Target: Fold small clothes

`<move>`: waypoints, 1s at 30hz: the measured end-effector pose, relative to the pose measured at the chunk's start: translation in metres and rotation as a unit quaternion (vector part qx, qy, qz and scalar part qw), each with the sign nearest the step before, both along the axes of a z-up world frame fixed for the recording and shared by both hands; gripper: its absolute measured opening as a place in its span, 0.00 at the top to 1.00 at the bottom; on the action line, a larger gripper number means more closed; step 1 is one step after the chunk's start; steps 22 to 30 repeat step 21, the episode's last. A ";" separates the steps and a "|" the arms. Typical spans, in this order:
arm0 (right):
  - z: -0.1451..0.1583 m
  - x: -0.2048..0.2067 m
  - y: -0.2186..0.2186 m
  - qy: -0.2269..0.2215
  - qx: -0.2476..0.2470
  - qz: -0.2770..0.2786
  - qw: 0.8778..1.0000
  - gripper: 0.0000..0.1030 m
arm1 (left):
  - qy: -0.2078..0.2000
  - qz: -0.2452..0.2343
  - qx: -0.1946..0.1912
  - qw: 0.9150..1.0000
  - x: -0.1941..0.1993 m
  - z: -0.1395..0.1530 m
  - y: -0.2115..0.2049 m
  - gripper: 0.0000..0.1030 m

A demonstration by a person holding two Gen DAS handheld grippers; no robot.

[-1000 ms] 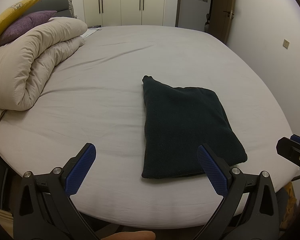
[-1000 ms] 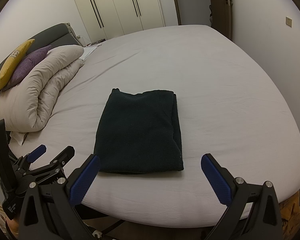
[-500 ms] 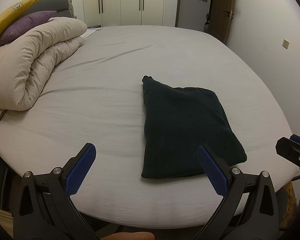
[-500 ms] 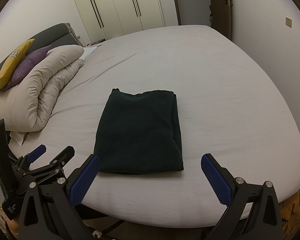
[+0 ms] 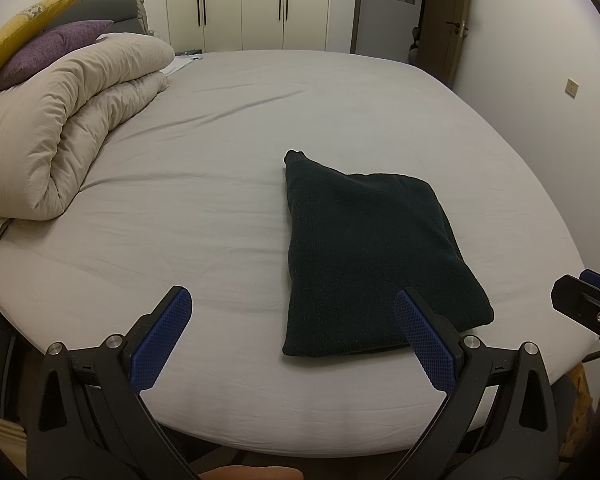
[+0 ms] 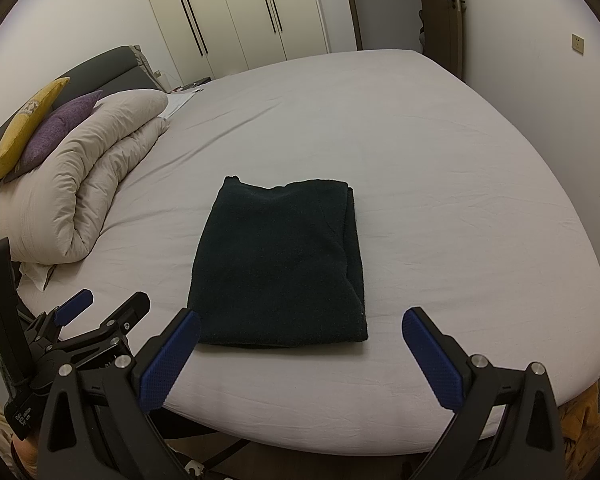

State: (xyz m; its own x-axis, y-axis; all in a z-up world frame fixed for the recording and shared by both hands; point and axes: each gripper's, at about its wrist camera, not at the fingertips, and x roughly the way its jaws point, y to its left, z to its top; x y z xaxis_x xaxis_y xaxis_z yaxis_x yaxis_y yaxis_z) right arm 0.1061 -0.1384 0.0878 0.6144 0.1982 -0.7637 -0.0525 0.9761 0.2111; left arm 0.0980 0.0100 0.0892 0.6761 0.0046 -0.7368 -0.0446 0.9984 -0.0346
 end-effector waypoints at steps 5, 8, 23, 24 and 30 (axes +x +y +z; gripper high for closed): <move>0.000 0.000 0.000 0.000 0.001 0.000 1.000 0.00 | 0.001 0.000 0.000 1.000 -0.001 0.000 -0.001 0.00; 0.000 0.001 0.000 0.000 0.000 0.000 1.000 0.00 | 0.002 0.000 0.000 1.000 -0.002 -0.002 -0.003 0.00; -0.003 -0.001 0.000 0.003 0.001 0.000 1.000 0.00 | -0.005 0.000 0.009 1.000 -0.004 -0.004 -0.005 0.00; -0.003 -0.001 0.000 0.003 0.001 0.000 1.000 0.00 | -0.005 0.000 0.009 1.000 -0.004 -0.004 -0.005 0.00; -0.003 -0.001 0.000 0.003 0.001 0.000 1.000 0.00 | -0.005 0.000 0.009 1.000 -0.004 -0.004 -0.005 0.00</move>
